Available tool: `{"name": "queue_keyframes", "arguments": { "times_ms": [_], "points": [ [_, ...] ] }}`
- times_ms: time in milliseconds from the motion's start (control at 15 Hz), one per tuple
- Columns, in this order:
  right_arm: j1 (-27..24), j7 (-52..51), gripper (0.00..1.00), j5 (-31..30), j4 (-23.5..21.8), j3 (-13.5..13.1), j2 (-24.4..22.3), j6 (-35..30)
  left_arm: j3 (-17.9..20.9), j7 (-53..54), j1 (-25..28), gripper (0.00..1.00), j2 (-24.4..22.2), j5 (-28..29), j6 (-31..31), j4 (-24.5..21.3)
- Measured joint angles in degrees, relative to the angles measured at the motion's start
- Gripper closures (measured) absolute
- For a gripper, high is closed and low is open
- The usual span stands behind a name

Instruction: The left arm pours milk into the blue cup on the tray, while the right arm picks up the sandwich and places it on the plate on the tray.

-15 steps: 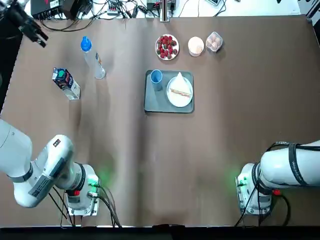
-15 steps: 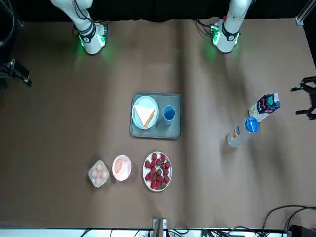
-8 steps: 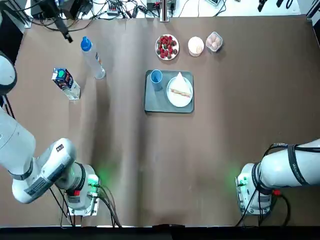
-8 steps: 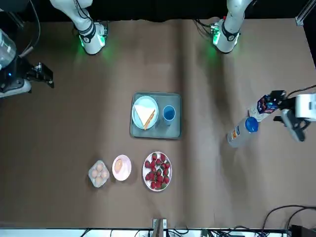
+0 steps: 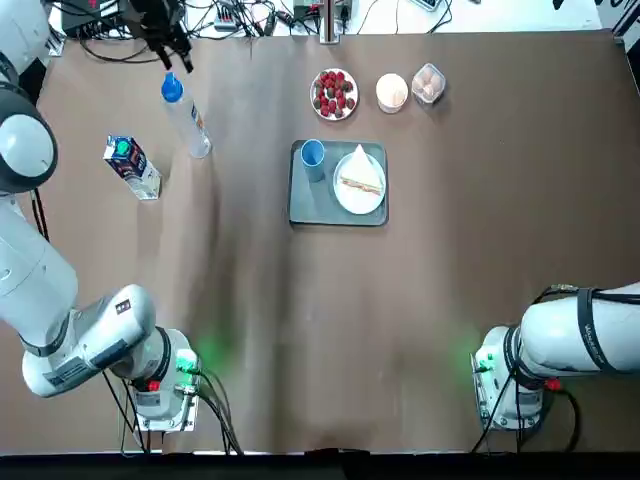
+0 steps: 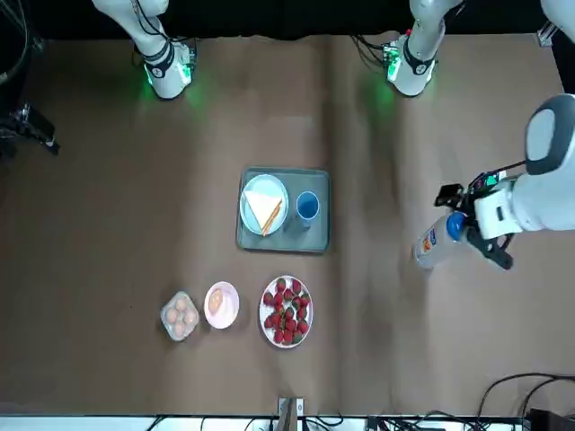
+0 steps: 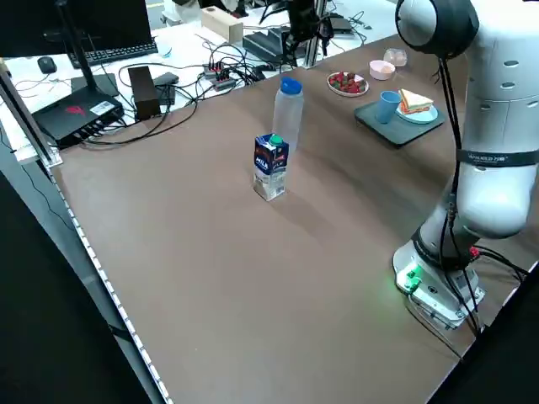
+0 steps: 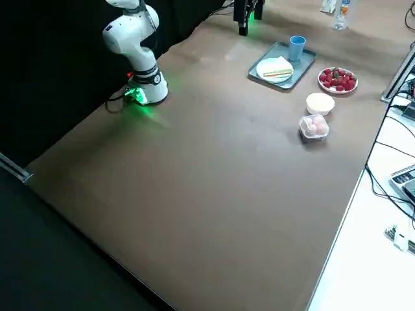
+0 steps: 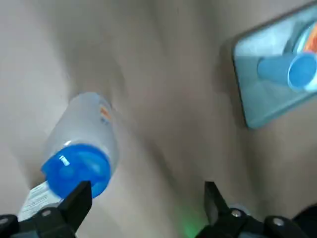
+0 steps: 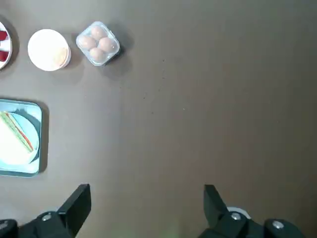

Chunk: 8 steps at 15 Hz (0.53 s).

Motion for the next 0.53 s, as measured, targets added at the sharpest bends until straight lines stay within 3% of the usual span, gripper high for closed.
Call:
{"name": "queue_keyframes", "arguments": {
  "times_ms": [133,267,533],
  "points": [
    [-0.1,0.0,0.00,0.0,0.0,0.0,-0.4,0.0,0.9,-5.5,-2.8,0.00,0.0,0.0,1.7,0.5],
    [-0.7,0.1,0.00,0.2,-0.1,0.0,-0.5,0.2,6.2,-10.2,-8.6,0.00,0.0,0.0,2.2,1.9],
    [-1.6,0.1,0.00,1.9,-0.8,0.0,-0.7,1.1,28.4,-18.7,-28.9,0.00,-0.8,-0.2,2.3,4.7]
  ]
}}
